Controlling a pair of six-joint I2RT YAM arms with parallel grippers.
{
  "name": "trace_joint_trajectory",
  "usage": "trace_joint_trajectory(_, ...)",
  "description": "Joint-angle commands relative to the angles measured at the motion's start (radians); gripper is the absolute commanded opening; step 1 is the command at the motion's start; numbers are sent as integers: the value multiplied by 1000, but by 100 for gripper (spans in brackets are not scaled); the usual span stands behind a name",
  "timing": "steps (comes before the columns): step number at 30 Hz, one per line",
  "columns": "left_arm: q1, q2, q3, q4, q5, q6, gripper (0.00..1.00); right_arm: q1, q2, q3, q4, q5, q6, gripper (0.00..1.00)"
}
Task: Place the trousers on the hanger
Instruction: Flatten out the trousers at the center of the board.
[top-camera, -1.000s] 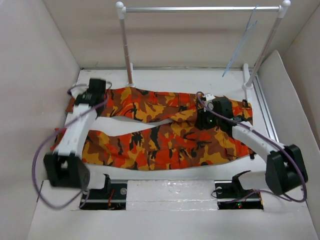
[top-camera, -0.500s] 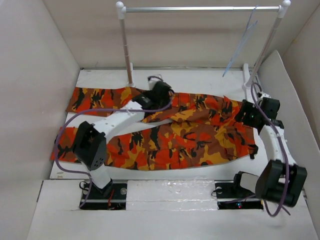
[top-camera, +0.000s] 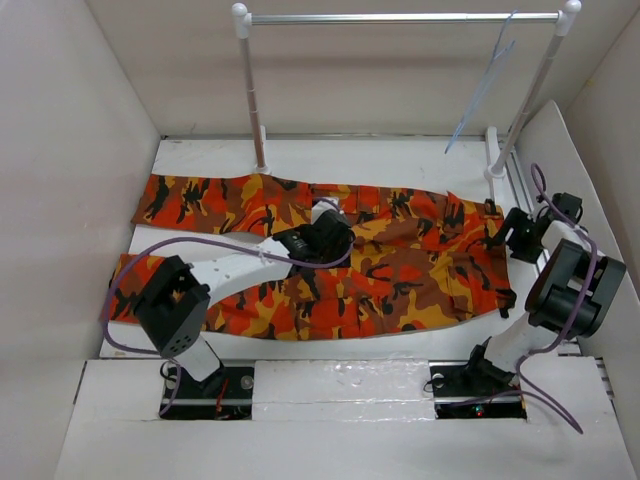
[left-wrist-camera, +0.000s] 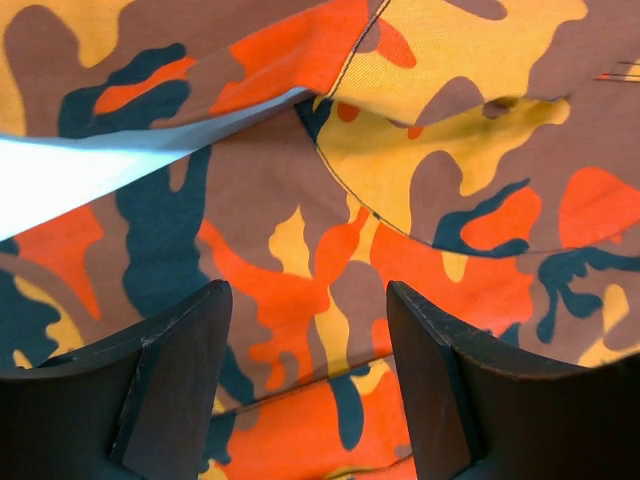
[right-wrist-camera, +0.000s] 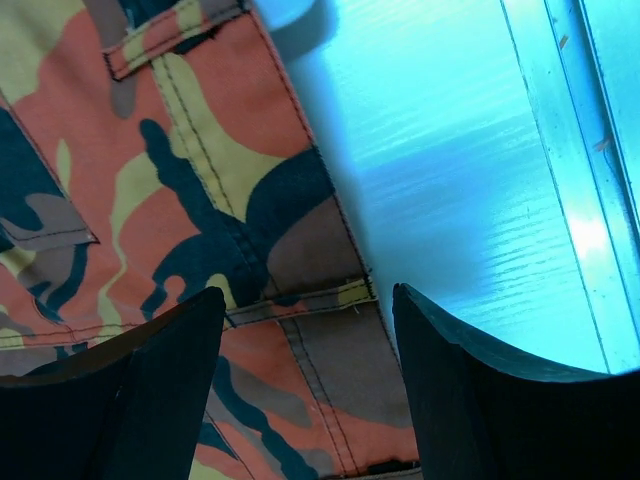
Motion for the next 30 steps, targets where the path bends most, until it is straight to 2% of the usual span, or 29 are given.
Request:
trace_joint_trajectory(1, 2, -104, -42, 78, 24, -25, 59, -19, 18, -5, 9, -63, 2, 73)
trace_joint_trajectory(5, 13, -144, -65, 92, 33, -29, 59, -19, 82, -29, 44, -80, 31, 70)
trace_joint_trajectory(7, 25, -149, -62, 79, 18, -28, 59, -28, 93, -26, 55, -134, 30, 61)
trace_joint_trajectory(9, 48, -187, -62, 71, 4, -25, 59, -28, 87, -16, 58, -152, 38, 41)
trace_joint_trajectory(10, 73, -201, -65, 69, 5, -23, 59, -28, 79, -6, 54, -169, 41, 25)
trace_joint_trajectory(12, 108, -225, -77, 60, 21, -20, 59, -57, 49, 38, 29, -180, 45, 1)
trace_joint_trajectory(15, 174, -268, -112, 65, 30, -14, 59, -114, -23, 87, 32, -188, 94, 0)
trace_joint_trajectory(17, 224, -288, -138, 53, 24, -26, 59, -114, -73, 130, 23, -139, 117, 0)
trace_joint_trajectory(21, 344, -313, -204, 58, 106, -54, 60, -105, -39, 300, -83, 25, 101, 0)
trace_joint_trajectory(23, 387, -331, -249, 65, 136, -61, 60, -105, -9, 329, -106, 74, 107, 0)
trace_joint_trajectory(24, 421, -336, -258, 62, 142, -63, 60, -105, -8, 334, -100, 120, 108, 2)
trace_joint_trajectory(25, 436, -350, -273, 62, 146, -65, 60, -91, -8, 339, -94, 143, 108, 36)
trace_joint_trajectory(26, 447, -356, -278, 60, 149, -62, 60, -82, -7, 340, -95, 154, 102, 52)
trace_joint_trajectory(27, 459, -362, -280, 45, 150, -65, 60, -71, -4, 343, -103, 160, 93, 64)
trace_joint_trajectory(28, 460, -374, -280, 37, 145, -69, 60, -59, 1, 348, -118, 150, 75, 73)
trace_joint_trajectory(30, 469, -393, -261, -3, 105, -75, 60, -24, -16, 334, -127, 102, 74, 75)
